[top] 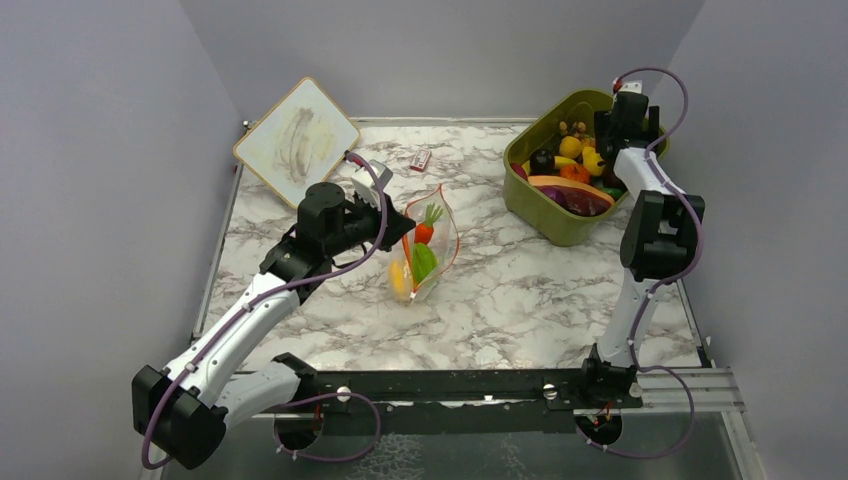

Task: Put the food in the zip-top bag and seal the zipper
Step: Pick up the fake fruit from the bin.

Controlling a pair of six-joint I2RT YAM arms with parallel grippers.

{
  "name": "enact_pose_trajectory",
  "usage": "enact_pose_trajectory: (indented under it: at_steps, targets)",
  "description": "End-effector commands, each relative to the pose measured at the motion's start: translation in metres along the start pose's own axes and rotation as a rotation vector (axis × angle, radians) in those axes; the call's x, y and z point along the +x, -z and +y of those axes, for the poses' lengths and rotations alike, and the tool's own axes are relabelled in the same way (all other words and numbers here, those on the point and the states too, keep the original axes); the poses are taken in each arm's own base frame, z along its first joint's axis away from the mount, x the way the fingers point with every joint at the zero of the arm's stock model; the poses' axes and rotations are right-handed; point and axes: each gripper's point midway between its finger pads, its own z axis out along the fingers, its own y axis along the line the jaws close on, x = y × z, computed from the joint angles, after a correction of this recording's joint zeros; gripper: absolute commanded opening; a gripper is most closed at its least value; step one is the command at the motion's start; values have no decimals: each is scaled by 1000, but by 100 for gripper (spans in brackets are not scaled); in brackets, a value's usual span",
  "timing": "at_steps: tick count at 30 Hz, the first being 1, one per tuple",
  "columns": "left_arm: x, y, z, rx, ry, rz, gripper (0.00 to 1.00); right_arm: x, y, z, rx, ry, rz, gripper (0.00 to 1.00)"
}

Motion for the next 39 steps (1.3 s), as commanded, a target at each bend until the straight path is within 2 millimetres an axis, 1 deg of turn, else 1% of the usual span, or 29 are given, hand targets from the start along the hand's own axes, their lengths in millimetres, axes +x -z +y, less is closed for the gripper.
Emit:
enact_pose_trajectory:
  at_steps: [1,5,7,13,18,19,23,25,28,34,36,39]
  targets:
    - [-10,3,-7,24,-7,-41,0,3,-10,-5,50,18,-21,90]
    - [-11,4,-8,24,-12,-45,0,8,-16,-3,53,29,-7,90]
    - [-11,5,-7,17,-14,-44,0,8,-19,0,45,25,-3,87]
    - [-12,6,-8,24,-16,-47,0,4,-17,2,24,10,-4,75]
    - [-13,7,-9,21,-18,-54,0,-2,-15,0,20,20,-22,55]
    - [-13,7,-8,20,-17,-54,0,-3,-13,1,13,20,-25,54]
    - [-13,7,-9,21,-16,-55,0,-4,-5,-3,12,16,-30,53]
    - [-12,7,-7,15,-17,-53,0,-6,0,-5,7,7,-36,52]
    - [-10,6,-3,-4,-14,-46,0,-17,13,-1,-60,-13,-47,51]
    - [-9,5,1,-23,-15,-42,0,-44,49,-2,-137,-99,-85,49]
    - [-10,6,3,-38,-22,-42,0,-50,63,0,-156,-117,-89,49]
    - [-11,7,8,-66,-28,-44,0,-54,84,6,-198,-137,-109,48]
